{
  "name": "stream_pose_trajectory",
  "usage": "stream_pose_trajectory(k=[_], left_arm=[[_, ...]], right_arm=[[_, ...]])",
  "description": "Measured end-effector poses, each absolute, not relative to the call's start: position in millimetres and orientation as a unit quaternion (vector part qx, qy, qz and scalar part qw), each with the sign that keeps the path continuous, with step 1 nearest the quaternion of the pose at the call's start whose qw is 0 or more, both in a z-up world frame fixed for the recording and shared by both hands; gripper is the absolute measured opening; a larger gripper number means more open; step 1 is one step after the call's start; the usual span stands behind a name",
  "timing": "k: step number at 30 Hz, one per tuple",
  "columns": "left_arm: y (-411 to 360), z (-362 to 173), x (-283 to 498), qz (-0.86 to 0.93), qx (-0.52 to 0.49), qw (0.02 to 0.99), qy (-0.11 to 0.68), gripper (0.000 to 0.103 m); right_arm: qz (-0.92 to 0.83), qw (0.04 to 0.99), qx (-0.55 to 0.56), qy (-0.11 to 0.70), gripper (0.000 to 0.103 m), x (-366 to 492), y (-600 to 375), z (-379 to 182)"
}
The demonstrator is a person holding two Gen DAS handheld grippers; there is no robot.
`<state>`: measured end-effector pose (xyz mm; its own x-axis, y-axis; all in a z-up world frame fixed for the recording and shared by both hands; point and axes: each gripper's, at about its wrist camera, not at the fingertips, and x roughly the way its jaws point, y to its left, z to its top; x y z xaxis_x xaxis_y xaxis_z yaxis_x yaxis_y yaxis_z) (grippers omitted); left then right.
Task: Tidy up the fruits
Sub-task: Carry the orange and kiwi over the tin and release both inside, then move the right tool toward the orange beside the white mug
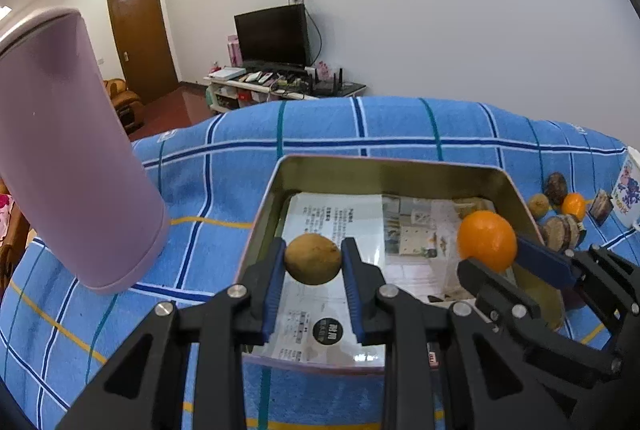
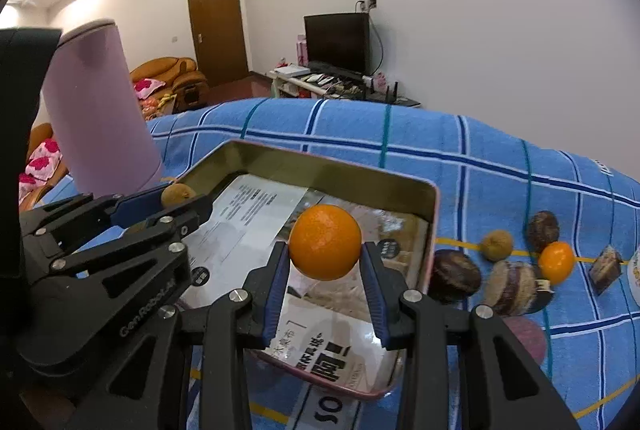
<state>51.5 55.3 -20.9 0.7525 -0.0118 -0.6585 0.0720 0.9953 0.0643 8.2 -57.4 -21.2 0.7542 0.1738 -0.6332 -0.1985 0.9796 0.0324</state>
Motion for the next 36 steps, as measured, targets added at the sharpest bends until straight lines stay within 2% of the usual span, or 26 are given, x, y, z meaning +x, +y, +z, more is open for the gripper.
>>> stream_pose_trajectory(k=[19,23,28,30,33,34,35,36], left_arm=[[56.6,-37.8,59.7,-0.006,0.051,0.923,0.381,0.029],[57.8,-38.5,59.8,-0.001,0.051,0.923,0.382,0.030],[57.1,-39.0,58.3,0.009,0.055,0.924,0.379,0.033],[55.8,-39.0,57.6,0.006,0.057,0.924,0.377,0.039],[50.6,-36.1,52.7,-0.011,0.058,0.928,0.367,0.058],[47.8,-32.7,48.7,-0.016,0.057,0.932,0.358,0.074],[46.8,-29.8,45.6,-0.019,0.056,0.936,0.348,0.085],[46.2,-26.5,42.0,-0.024,0.053,0.940,0.336,0.090]], right_arm=[[0.119,0.927,-0.001,0.357,0.039,14.1,-57.9,-32.0],[0.126,0.928,0.011,0.351,0.044,11.7,-61.7,-29.9],[0.113,0.937,0.029,0.331,0.062,5.2,-70.8,-24.5],[0.106,0.943,0.042,0.313,0.066,-0.6,-77.1,-20.9],[0.096,0.952,0.048,0.288,0.066,-7.9,-83.8,-14.5],[0.092,0.954,0.049,0.280,0.066,-10.7,-85.2,-11.4],[0.086,0.957,0.051,0.271,0.066,-13.2,-86.9,-8.5],[0.079,0.960,0.053,0.262,0.066,-15.8,-89.0,-5.8]])
